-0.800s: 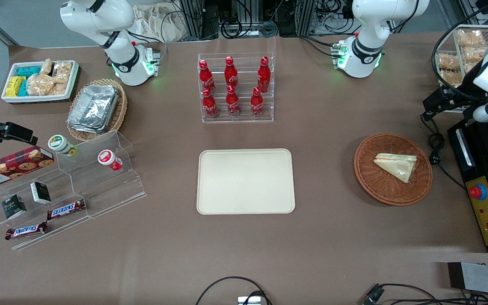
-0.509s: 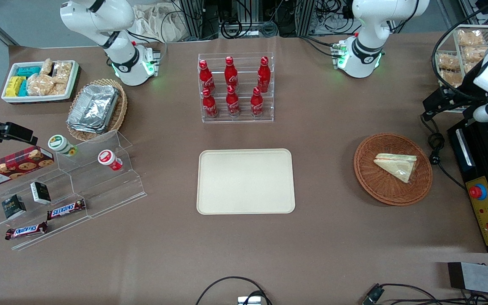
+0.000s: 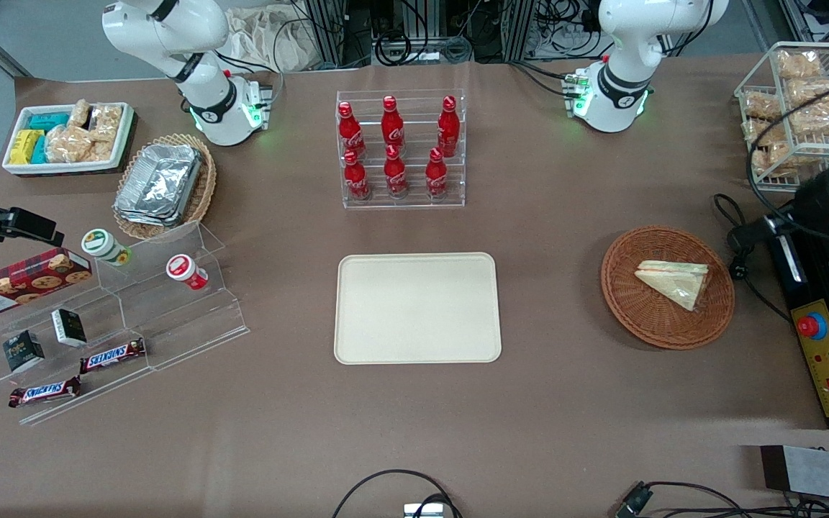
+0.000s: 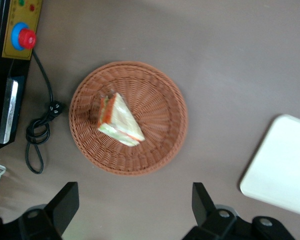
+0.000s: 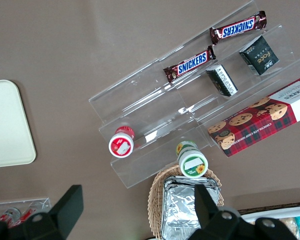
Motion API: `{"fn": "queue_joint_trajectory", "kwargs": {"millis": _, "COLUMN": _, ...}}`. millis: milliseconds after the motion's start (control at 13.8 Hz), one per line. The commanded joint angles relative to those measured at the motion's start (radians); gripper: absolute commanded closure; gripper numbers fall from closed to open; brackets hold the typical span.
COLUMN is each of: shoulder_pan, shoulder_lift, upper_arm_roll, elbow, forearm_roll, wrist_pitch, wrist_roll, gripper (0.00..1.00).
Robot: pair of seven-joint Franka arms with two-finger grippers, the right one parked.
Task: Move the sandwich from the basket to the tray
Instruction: 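Move the left gripper over the wrapped sandwich in the wicker basket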
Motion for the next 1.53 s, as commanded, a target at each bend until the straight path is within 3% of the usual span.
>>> {"fn": "queue_joint_trajectory", "kwargs": {"millis": 0, "shoulder_pan": 0.045, "shoulder_lift": -0.074, "upper_arm_roll": -0.003, "elbow": -0.193, "forearm_roll": -0.025, "wrist_pitch": 0.15, "wrist_roll": -0.022, "gripper": 0.0}}
{"fn": "queue_joint_trajectory", "kwargs": {"millis": 364, "shoulder_pan": 0.131, "shoulder_lift": -0.146, "upper_arm_roll": -0.003, "elbow": -0.515, "forearm_roll": -0.127, "wrist_pitch": 0.482, "wrist_roll": -0.028, "gripper": 0.0}}
{"fn": "queue_joint_trajectory", "kwargs": {"millis": 1018, "shoulder_pan": 0.166, "shoulder_lift": -0.085, "upper_arm_roll": -0.003, "elbow": -0.742, "forearm_roll": -0.276, "wrist_pitch": 0.864, "wrist_roll": -0.028, "gripper": 0.0}}
{"fn": "queue_joint_trajectory", "kwargs": {"millis": 1455, "shoulder_pan": 0.165, "shoulder_lift": -0.034, "upper_arm_roll": -0.005, "elbow": -0.795, "forearm_roll": -0.359, "wrist_pitch": 0.929, "wrist_roll": -0.028, "gripper": 0.0}}
